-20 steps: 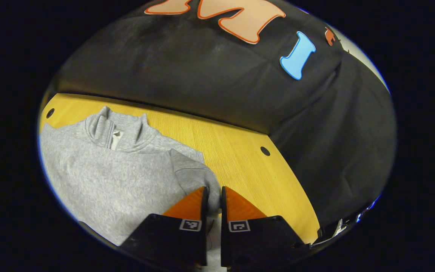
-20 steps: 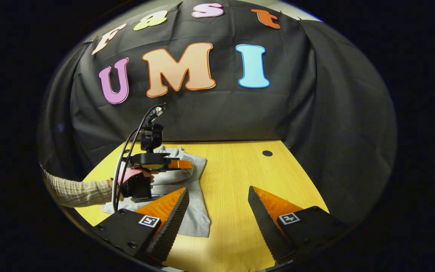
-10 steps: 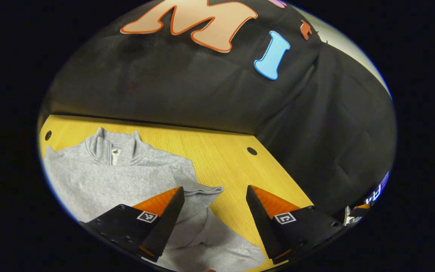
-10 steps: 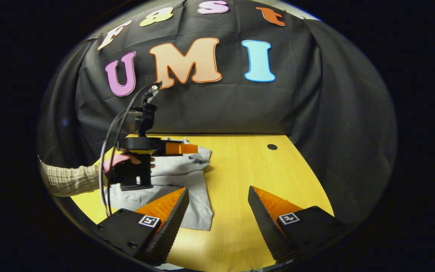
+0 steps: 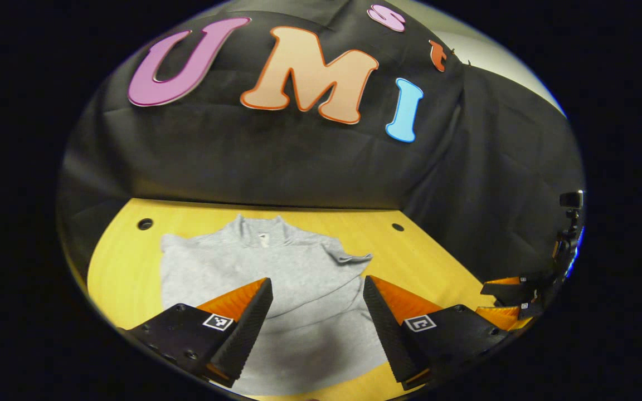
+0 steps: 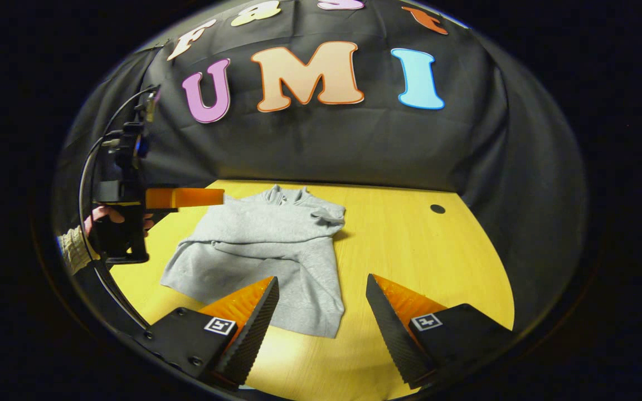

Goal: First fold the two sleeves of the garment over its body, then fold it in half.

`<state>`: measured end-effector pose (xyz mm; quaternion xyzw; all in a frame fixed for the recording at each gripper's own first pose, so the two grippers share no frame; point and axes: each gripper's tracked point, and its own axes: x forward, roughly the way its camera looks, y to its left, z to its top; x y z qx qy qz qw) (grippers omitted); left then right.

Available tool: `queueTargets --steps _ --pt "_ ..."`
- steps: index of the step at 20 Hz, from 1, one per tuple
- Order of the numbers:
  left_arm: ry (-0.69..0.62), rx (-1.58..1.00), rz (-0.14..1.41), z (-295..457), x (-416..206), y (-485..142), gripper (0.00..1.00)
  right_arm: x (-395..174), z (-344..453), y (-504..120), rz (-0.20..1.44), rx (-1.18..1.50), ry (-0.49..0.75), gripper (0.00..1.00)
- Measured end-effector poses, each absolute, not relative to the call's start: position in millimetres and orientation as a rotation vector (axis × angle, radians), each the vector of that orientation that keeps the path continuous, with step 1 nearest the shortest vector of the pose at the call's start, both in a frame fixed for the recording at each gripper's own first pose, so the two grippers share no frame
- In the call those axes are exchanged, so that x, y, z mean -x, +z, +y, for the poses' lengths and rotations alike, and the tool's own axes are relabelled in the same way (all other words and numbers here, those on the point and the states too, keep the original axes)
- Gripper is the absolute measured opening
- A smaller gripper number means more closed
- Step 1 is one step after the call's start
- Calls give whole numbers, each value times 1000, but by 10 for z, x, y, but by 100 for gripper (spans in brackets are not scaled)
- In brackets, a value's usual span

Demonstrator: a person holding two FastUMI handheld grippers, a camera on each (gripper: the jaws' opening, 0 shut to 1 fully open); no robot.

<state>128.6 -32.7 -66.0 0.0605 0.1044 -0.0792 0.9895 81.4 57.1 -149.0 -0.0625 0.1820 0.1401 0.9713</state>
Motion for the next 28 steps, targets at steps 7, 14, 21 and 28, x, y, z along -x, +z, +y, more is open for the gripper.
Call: queueTargets --steps 7,14,21,28 --pt "89 -34 309 645 -400 -1434 95 -869 646 -2127 462 177 304 96" --pt "211 70 432 992 -28 -2156 96 -915 527 -2688 560 220 286 96" --pt "243 52 470 1139 -158 -2287 95 -1032 593 -2947 618 156 266 99" --pt "287 -38 487 1208 -246 -2339 95 -1041 630 -3066 629 200 253 99"
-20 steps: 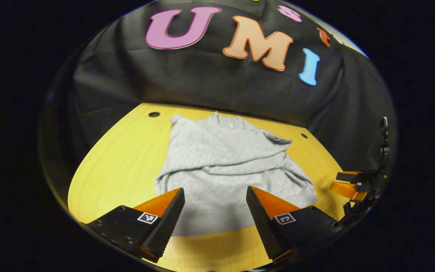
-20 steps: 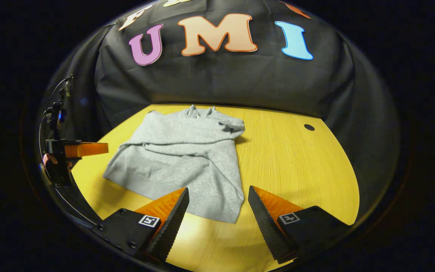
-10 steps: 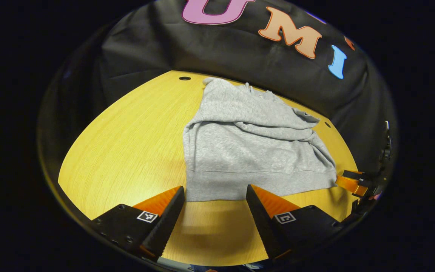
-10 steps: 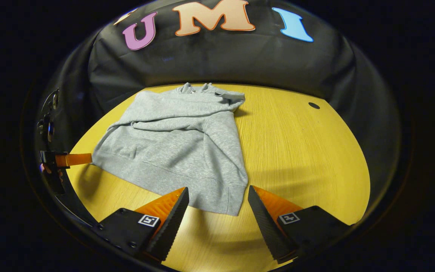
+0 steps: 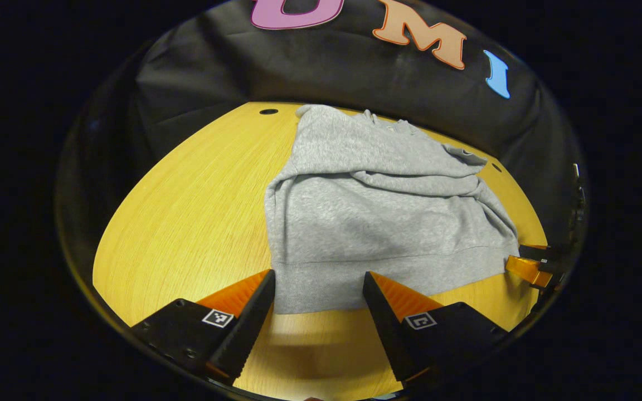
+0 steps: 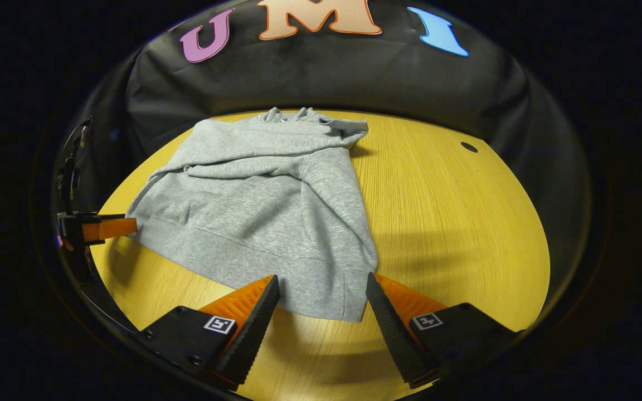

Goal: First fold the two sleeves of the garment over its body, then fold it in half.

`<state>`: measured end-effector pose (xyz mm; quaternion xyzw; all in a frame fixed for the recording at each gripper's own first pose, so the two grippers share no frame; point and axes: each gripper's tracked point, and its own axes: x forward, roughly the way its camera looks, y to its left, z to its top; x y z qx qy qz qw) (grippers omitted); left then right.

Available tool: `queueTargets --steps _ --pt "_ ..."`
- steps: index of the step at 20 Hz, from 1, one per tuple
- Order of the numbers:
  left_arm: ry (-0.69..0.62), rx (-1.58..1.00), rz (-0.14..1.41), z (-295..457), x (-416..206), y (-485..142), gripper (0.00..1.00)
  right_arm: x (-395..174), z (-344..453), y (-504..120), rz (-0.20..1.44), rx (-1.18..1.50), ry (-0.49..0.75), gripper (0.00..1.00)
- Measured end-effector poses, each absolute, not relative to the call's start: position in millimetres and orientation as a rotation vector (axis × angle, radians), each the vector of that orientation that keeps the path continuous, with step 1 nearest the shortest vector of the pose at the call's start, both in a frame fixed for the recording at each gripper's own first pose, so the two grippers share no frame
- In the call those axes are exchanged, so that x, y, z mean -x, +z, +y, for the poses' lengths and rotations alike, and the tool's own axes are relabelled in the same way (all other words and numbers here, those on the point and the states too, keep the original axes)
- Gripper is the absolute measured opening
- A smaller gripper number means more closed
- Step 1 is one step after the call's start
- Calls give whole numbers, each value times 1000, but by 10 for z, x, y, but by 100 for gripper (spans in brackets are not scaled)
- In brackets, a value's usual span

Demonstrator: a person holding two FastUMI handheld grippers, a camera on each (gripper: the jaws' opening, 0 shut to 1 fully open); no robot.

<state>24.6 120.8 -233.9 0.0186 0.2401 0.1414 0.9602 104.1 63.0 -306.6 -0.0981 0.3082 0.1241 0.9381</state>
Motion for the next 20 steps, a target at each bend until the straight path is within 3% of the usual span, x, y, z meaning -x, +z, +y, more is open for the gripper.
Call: queueTargets --steps 6,9,13,14,15,16,17,18,20 --pt "304 -98 448 1143 -286 -2363 92 -1027 663 -3090 599 182 277 92" --pt "269 -103 457 1108 -310 -2389 78 -1027 706 -3115 603 175 295 87" --pt "216 -126 486 1053 -339 -2396 52 -983 801 -3105 601 177 318 48" --pt "193 -111 491 1000 -364 -2402 51 -992 834 -3122 600 177 332 36" --pt "181 -86 493 962 -362 -2405 36 -974 831 -3108 603 179 327 31" --pt "176 -66 497 927 -378 -2395 24 -975 843 -3085 596 185 331 19" --pt "179 -54 500 938 -385 -2403 8 -989 846 -3073 592 182 329 19" --pt "182 -41 503 939 -394 -2404 6 -974 860 -3066 593 181 330 10" --pt "201 6 493 948 -402 -2376 0 -962 858 -3046 598 173 336 10"
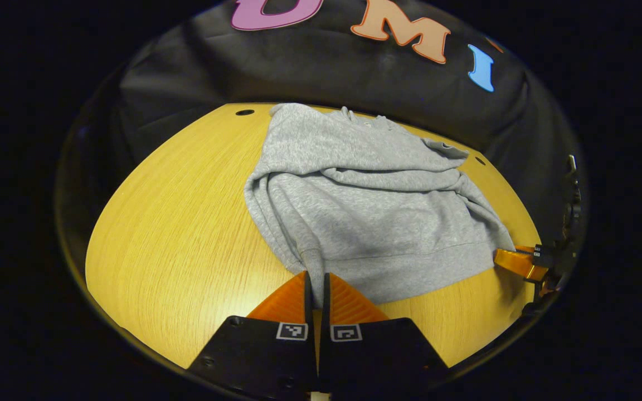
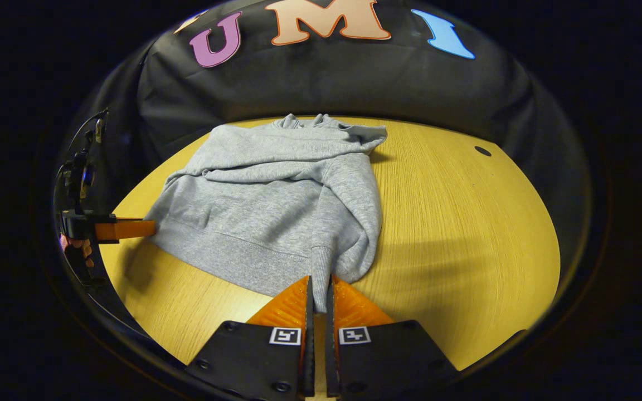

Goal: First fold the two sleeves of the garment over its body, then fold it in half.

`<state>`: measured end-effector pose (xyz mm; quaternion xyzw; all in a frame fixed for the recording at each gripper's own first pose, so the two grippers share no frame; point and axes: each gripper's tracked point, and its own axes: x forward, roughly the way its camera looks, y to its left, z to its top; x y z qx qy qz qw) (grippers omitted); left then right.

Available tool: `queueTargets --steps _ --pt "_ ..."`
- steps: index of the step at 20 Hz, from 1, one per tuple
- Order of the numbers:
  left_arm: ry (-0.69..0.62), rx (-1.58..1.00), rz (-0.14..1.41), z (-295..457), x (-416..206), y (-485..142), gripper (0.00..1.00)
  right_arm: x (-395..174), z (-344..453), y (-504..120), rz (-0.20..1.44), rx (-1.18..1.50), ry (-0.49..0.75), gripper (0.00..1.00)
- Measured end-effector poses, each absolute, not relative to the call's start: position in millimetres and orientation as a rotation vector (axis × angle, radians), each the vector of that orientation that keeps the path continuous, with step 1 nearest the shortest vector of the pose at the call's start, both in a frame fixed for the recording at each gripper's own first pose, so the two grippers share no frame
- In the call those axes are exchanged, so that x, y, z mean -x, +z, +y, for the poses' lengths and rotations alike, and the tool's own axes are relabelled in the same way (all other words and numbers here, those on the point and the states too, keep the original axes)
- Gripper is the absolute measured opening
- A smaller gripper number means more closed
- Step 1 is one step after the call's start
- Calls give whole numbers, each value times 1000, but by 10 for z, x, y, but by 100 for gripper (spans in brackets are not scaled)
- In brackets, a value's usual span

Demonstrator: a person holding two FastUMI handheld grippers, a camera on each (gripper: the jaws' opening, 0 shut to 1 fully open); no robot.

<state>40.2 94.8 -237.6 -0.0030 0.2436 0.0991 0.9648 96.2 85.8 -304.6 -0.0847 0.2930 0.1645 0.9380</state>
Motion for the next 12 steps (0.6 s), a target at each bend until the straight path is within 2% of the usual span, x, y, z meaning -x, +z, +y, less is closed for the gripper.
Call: queueTargets --steps 4,12 --pt "207 120 477 928 -397 -2322 0 -953 851 -2907 591 118 340 10" --pt "153 259 389 836 -508 -1800 0 -1126 947 -2463 527 49 340 10"
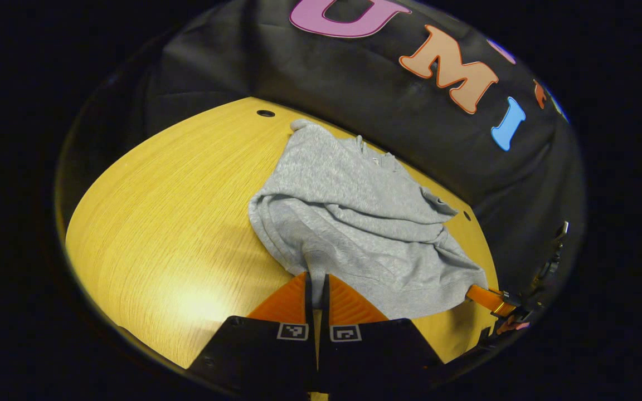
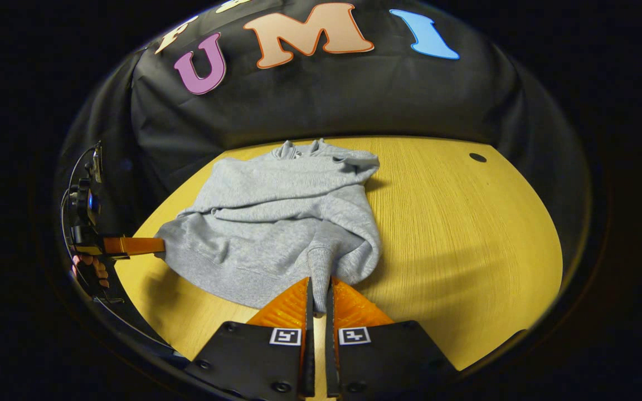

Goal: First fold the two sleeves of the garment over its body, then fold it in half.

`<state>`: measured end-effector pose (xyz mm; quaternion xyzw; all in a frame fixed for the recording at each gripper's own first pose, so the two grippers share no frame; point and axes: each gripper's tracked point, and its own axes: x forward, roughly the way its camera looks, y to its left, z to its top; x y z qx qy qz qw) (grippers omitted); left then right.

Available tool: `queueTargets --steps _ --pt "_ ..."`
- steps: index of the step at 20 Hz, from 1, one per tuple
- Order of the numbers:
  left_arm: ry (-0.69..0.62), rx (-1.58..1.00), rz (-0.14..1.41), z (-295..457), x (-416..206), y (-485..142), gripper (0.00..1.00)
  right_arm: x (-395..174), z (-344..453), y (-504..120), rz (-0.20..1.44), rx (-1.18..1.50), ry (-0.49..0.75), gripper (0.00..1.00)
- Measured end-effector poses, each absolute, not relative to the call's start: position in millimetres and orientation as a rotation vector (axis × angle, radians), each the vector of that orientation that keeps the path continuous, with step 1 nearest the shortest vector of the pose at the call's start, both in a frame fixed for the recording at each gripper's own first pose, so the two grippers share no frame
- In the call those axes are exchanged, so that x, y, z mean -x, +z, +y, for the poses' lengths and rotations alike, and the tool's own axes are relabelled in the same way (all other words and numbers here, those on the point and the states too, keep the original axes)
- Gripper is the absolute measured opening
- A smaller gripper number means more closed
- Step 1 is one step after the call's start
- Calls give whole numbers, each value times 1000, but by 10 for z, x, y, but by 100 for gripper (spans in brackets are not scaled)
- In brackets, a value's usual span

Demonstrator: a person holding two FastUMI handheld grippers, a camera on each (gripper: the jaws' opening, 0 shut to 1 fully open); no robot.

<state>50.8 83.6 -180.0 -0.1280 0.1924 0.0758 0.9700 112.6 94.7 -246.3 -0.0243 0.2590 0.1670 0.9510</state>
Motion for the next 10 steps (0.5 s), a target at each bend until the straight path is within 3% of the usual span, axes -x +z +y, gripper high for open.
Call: queueTargets --steps 10 --pt "108 256 261 834 -1219 -974 0 -1991 1056 -1947 446 -17 301 10"
